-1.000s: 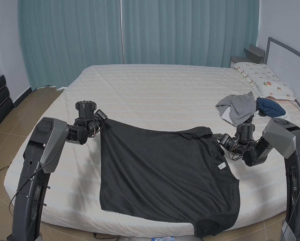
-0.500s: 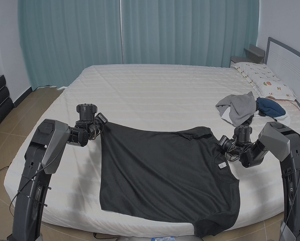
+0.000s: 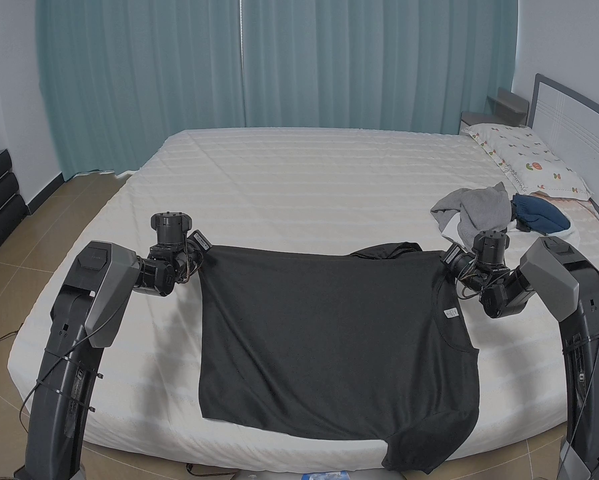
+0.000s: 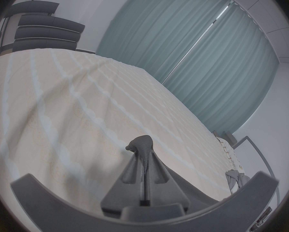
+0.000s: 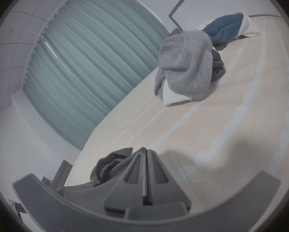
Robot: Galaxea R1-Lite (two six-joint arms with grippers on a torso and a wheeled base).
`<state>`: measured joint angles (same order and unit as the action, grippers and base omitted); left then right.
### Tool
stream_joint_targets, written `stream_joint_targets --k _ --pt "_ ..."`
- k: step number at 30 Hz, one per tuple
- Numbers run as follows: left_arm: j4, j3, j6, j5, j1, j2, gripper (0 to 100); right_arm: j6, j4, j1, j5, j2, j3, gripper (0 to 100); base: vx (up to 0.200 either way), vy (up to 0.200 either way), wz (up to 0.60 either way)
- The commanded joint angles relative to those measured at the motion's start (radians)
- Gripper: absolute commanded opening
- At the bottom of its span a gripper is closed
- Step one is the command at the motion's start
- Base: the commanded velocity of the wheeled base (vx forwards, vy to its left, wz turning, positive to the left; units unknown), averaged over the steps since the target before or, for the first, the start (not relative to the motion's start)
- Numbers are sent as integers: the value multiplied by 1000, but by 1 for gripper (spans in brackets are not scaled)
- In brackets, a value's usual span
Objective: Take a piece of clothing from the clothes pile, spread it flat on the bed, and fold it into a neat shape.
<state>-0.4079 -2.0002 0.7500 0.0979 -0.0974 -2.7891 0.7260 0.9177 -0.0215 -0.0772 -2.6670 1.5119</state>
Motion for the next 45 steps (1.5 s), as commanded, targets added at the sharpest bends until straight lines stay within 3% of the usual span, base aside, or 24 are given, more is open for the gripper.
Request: stream_joint_targets --k 1,7,8,16,22,29,30,33,34,36,40,45 --pt "-12 0 2 -3 1 -12 0 -2 3 -3 4 -16 39 0 0 0 0" --pt "-2 0 3 -4 -1 -18 0 -16 4 -6 11 -47 48 0 0 0 0" --pt "-2 0 3 -4 -1 -18 100 -17 4 -6 11 -47 47 100 0 0 0" --pt "-2 18 5 2 1 -6 100 -31 4 -8 19 -17 -19 100 0 0 0" --pt "-8 167 14 -6 35 118 100 -23 27 17 -16 148 -220 100 0 0 0" --pt "-39 610 38 -99 76 459 100 -8 33 48 -93 414 -590 100 0 0 0" --pt "-39 610 38 -99 76 459 100 -8 33 48 -93 414 -590 100 0 0 0" --pt "-46 830 114 -182 73 645 100 -2 33 49 -125 516 -748 100 0 0 0" --pt "-46 830 114 -182 73 645 100 -2 33 49 -125 516 -748 100 0 0 0" --pt "-49 1015 120 -271 67 760 100 -2 35 41 -125 570 -858 100 0 0 0" --pt "-52 1144 124 -314 47 809 100 0 49 38 -131 595 -955 100 0 0 0" --pt "-144 1347 187 -320 -1 846 100 -2 214 38 -214 608 -1158 100 0 0 0"
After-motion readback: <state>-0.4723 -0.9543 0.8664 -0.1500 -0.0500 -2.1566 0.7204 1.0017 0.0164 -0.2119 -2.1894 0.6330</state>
